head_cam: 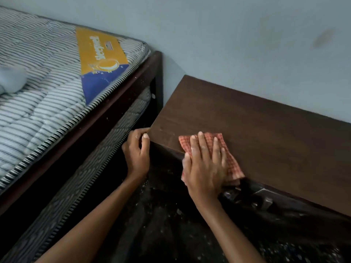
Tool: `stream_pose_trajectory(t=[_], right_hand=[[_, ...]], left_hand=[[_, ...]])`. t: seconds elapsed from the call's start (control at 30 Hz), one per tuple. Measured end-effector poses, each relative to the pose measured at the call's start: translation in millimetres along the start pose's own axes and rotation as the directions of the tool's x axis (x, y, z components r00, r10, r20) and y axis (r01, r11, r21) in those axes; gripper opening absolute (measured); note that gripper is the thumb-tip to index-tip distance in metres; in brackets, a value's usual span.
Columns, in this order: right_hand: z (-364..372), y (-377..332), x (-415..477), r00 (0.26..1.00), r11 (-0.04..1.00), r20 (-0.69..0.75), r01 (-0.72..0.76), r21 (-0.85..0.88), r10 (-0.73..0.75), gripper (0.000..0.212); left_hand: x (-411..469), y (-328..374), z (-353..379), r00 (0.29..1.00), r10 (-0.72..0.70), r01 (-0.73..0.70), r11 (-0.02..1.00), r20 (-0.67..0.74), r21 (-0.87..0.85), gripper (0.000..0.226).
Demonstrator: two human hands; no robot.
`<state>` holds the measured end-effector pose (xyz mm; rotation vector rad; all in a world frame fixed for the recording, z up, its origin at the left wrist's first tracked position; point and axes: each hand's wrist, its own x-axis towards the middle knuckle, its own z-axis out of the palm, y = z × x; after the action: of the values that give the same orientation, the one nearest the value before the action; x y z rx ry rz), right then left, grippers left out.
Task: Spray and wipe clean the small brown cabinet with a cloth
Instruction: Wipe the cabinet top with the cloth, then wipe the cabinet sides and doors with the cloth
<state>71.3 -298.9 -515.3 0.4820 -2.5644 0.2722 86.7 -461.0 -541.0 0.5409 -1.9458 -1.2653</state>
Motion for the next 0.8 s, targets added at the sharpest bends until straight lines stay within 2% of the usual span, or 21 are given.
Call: stream_pose_trajectory(t=[0.23,0.37,0.5,0.6,0.7,0.8], right_hand=[[27,-29,6,0.98,0.995,-0.177,0.093,0.03,-0.086,0.039],[35,-41,11,0.97,0.996,-0.231,0.083,0.017,-0.077,0.039],[42,-48,12,0.958,0.994,-0.267,0.106,-0.01,-0.104,0.039],[42,-45,11,0.95,0.991,-0.284,0.13,-0.014,-0.128,0.039],[45,-39,10,0.928,0.972,-0.291,0.221,-0.074,-0.234,0.041],[49,-32,12,0.88,0.93,-0.307,0.32,-0.184,-0.363,0.042]], left_hand=[[-2,-13,16,0.983,0.121,-0.128,0.991,-0.14,-0.04,0.025],[-3,-16,20,0.978,0.087,-0.108,0.989,-0.19,-0.105,0.023],[-3,-16,16,0.99,0.058,-0.079,0.982,-0.128,-0.171,0.018],[-1,-21,6,0.999,-0.018,0.009,0.97,-0.031,-0.243,0.015],[0,-26,-5,0.994,-0.081,0.102,0.909,0.068,-0.404,0.023],[1,-30,-11,0.993,-0.095,0.117,0.87,0.069,-0.48,0.032]])
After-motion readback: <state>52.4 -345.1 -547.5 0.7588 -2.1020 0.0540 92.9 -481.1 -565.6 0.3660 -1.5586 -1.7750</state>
